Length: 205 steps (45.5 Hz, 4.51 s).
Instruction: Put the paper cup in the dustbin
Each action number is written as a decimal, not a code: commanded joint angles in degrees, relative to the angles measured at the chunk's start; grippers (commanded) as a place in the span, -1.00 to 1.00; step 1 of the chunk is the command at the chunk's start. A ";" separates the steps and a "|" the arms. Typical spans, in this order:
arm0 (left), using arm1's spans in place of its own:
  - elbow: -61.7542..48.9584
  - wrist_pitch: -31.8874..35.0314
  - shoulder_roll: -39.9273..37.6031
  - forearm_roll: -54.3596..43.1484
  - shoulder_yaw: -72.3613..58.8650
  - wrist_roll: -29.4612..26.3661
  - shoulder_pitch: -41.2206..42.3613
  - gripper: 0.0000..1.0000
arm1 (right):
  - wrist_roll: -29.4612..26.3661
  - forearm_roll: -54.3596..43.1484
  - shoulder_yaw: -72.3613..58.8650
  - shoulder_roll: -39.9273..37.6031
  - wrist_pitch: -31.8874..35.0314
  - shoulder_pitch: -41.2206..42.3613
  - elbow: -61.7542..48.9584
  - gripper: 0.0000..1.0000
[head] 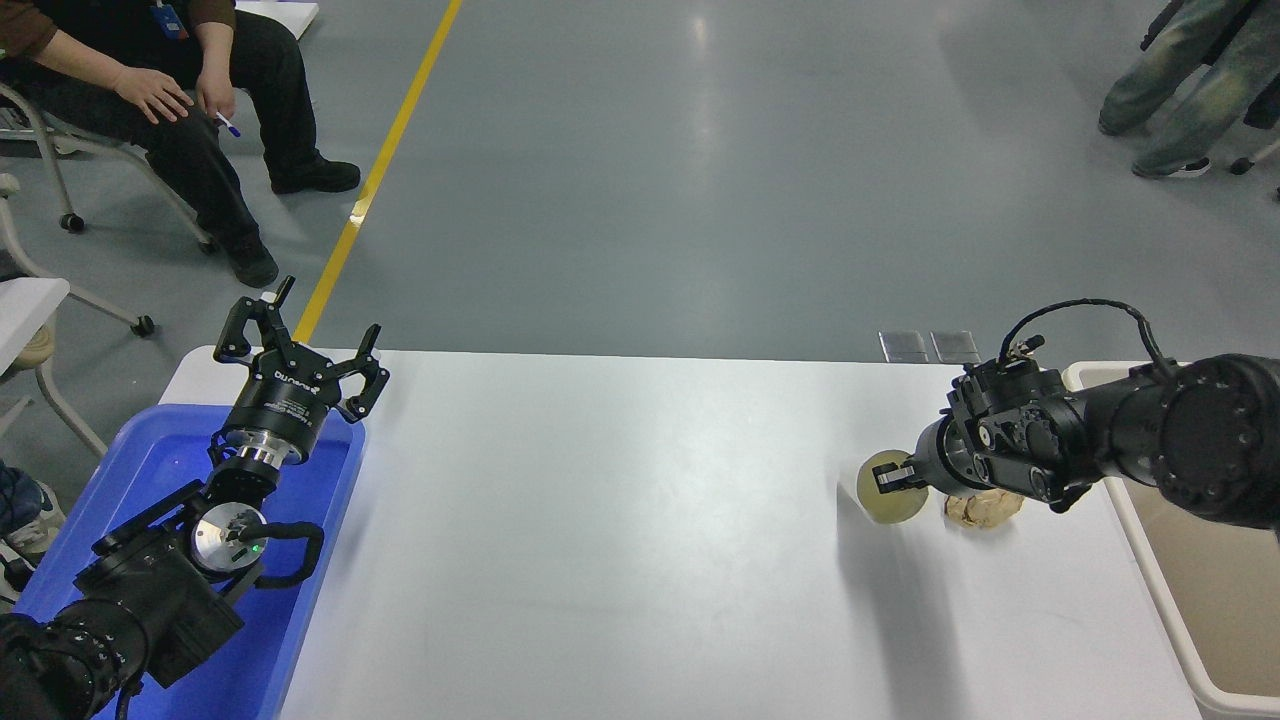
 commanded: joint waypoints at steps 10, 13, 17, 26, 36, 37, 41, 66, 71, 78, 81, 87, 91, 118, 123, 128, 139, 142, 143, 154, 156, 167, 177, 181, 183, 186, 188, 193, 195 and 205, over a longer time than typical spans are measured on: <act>0.00 0.01 -0.02 0.00 0.00 0.00 0.08 1.00 | 3.67 0.14 0.17 0.49 0.74 1.69 0.22 -1.00; 0.00 -0.07 -0.02 0.00 0.00 0.00 -0.01 1.00 | 4.46 0.23 0.34 0.32 1.09 2.39 0.49 -1.00; 0.00 -0.07 0.07 0.00 0.00 0.00 -0.01 1.00 | 4.90 0.32 1.31 -0.03 2.50 3.18 0.49 -1.00; 0.00 -0.07 -0.02 0.00 0.00 0.00 -0.01 1.00 | 5.52 0.14 1.75 -1.97 5.49 7.48 1.63 -1.00; 0.00 -0.07 0.07 0.00 0.00 0.00 -0.01 1.00 | 6.04 0.05 1.58 -3.64 10.41 14.42 2.24 -1.00; 0.00 -0.07 -0.02 0.00 0.00 0.00 -0.01 1.00 | 6.31 0.05 1.58 -3.90 10.85 15.22 2.51 -1.00; 0.00 -0.07 0.07 0.00 0.00 0.00 -0.01 1.00 | 6.57 -0.03 1.40 -4.87 12.34 19.08 4.00 -1.00; 0.00 -0.07 0.07 0.00 0.00 0.00 0.08 1.00 | 6.49 -3.72 0.43 -12.60 18.94 40.97 13.76 -1.00; 0.00 -0.07 0.07 0.00 0.00 0.00 0.08 1.00 | 6.40 -3.72 0.35 -13.48 19.20 42.82 14.73 -1.00; 0.00 -0.07 0.07 0.00 0.00 0.00 0.08 1.00 | 6.40 -3.72 0.35 -15.33 19.20 43.44 14.82 -1.00; 0.00 -0.07 0.07 0.00 0.00 0.00 -0.01 1.00 | 6.40 -4.07 -0.18 -16.38 19.20 43.61 14.82 -1.00; 0.00 -0.07 0.07 0.00 0.00 0.00 0.08 1.00 | 6.49 -4.60 -0.80 -19.01 19.20 43.53 14.82 -1.00; 0.00 -0.07 0.07 0.00 0.00 0.00 0.08 1.00 | 6.49 -5.22 -0.80 -21.39 18.85 42.74 14.82 -1.00; 0.00 -0.07 0.07 0.00 0.00 0.00 -0.01 1.00 | 7.63 -16.64 10.36 -51.88 14.98 26.22 10.07 -1.00; 0.00 -0.07 0.07 0.00 0.00 0.00 0.08 1.00 | 7.72 -16.56 15.45 -55.66 14.37 19.98 5.86 -1.00; 0.00 0.01 0.07 0.00 0.08 0.00 -0.01 1.00 | 8.33 -15.86 21.43 -57.51 13.66 12.69 1.20 -1.00; 0.00 0.01 0.07 0.00 0.09 0.00 -0.01 1.00 | 8.77 -10.94 33.21 -54.97 12.08 -4.36 -9.26 -1.00; 0.00 0.01 0.07 0.00 0.08 0.00 0.08 1.00 | 8.68 -7.78 36.20 -52.95 11.47 -9.37 -12.94 -1.00; 0.00 0.01 0.07 0.00 0.09 0.00 0.08 1.00 | 8.68 -6.64 37.25 -51.99 11.29 -11.12 -14.35 -1.00; 0.00 0.01 0.07 0.00 0.09 0.00 -0.01 1.00 | 8.07 4.97 50.25 -41.09 12.17 -27.57 -32.81 -1.00; 0.00 0.01 0.07 0.00 0.08 0.00 0.08 1.00 | 7.80 6.73 52.63 -39.59 12.08 -29.50 -34.57 -1.00; 0.00 0.01 0.07 0.00 0.09 0.00 -0.01 1.00 | 4.47 15.52 64.49 -34.14 10.32 -37.42 -40.90 -1.00; 0.00 0.01 0.07 0.00 0.09 0.00 -0.01 1.00 | 0.34 21.32 74.16 -31.42 7.60 -41.99 -41.61 -1.00; 0.00 0.10 0.07 0.00 0.09 0.00 -0.01 1.00 | -1.51 22.73 77.59 -29.57 6.63 -43.31 -41.61 -1.00; 0.00 0.10 0.07 0.00 0.09 0.00 -0.01 1.00 | -2.39 23.43 79.35 -29.04 6.02 -43.75 -41.61 -1.00; 0.00 0.10 0.07 0.00 0.09 0.00 -0.01 1.00 | -4.32 25.27 81.99 -27.90 4.97 -44.54 -41.61 -1.00; 0.00 0.10 0.07 0.00 0.09 0.00 -0.01 1.00 | -6.07 26.68 83.92 -26.93 4.00 -44.98 -41.61 -1.00; 0.00 0.10 0.07 0.00 0.09 0.00 -0.01 1.00 | -9.68 30.19 88.23 -25.35 1.36 -45.51 -41.61 -1.00; 0.00 0.10 0.07 0.00 0.09 0.00 -0.01 1.00 | -11.34 31.95 90.42 -24.04 -0.13 -45.60 -41.61 -1.00; 0.00 0.10 0.07 0.00 0.09 0.00 -0.01 1.00 | -13.90 35.56 95.79 -21.83 -1.89 -45.86 -41.52 -1.00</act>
